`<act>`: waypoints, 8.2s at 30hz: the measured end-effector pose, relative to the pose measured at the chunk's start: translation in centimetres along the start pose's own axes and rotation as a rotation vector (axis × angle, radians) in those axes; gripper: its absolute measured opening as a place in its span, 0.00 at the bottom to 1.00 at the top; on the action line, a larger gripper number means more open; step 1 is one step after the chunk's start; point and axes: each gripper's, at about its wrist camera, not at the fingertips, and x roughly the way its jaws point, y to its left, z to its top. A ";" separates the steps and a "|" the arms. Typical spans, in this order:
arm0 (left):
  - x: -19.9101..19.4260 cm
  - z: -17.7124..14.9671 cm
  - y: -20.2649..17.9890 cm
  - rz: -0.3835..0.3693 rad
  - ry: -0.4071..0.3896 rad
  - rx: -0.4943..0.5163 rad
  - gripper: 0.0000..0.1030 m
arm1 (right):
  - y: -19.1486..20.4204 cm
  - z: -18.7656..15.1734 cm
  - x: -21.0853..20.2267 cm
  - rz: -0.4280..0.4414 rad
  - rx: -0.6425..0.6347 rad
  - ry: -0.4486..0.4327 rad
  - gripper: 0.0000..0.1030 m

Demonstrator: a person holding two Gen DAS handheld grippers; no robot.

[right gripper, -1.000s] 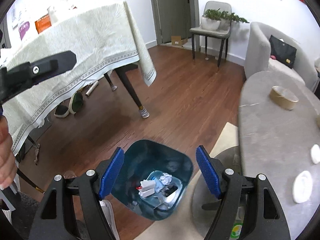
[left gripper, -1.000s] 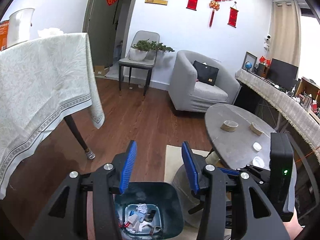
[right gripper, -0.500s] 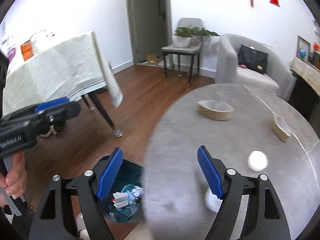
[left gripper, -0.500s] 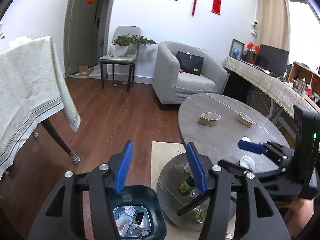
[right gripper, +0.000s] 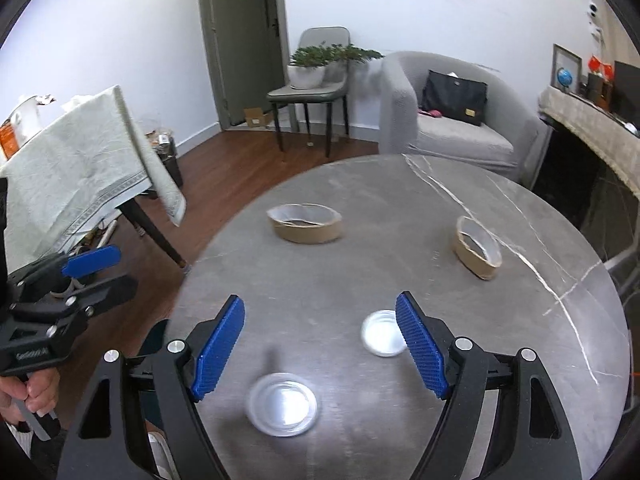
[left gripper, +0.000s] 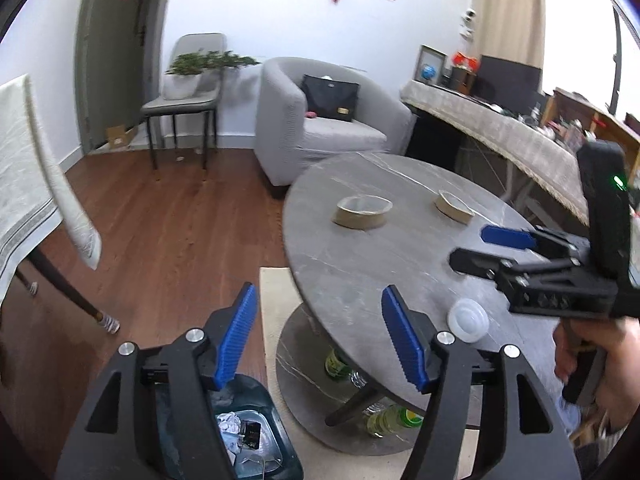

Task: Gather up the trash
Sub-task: 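Grasp the clear plastic lid with the left gripper while the right gripper grasps the white cap, then carry both lids over the teal bin and open both grippers, then move both grippers back to the table toward the brown tape-core rings, then grasp one tape-core ring with the left gripper while the right gripper grasps the other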

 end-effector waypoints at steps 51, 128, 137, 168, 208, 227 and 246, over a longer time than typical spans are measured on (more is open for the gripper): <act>5.9 -2.1 -10.3 -0.166 0.108 0.231 0.41 | -5.3 -1.6 -0.4 -0.032 0.057 0.079 0.30; -9.8 -5.2 15.0 0.231 0.052 -0.207 0.60 | 23.3 -2.3 11.2 0.269 -0.221 0.247 0.30; -12.4 -3.8 13.9 0.237 -0.077 -0.176 0.61 | 25.3 -4.7 13.3 0.267 -0.277 0.342 0.30; -12.8 2.8 10.1 0.272 -0.257 -0.152 0.69 | 19.6 0.4 7.7 0.305 -0.221 0.184 0.55; 12.6 7.5 -2.7 -0.085 0.062 0.156 0.78 | -11.0 5.9 5.6 -0.047 0.042 0.089 0.82; 15.6 7.0 -4.7 -0.045 0.152 0.171 0.57 | -12.8 4.3 6.2 -0.058 0.018 0.164 0.83; 13.8 7.0 -4.0 -0.025 0.119 0.118 0.54 | -12.2 4.3 7.6 -0.072 0.000 0.186 0.47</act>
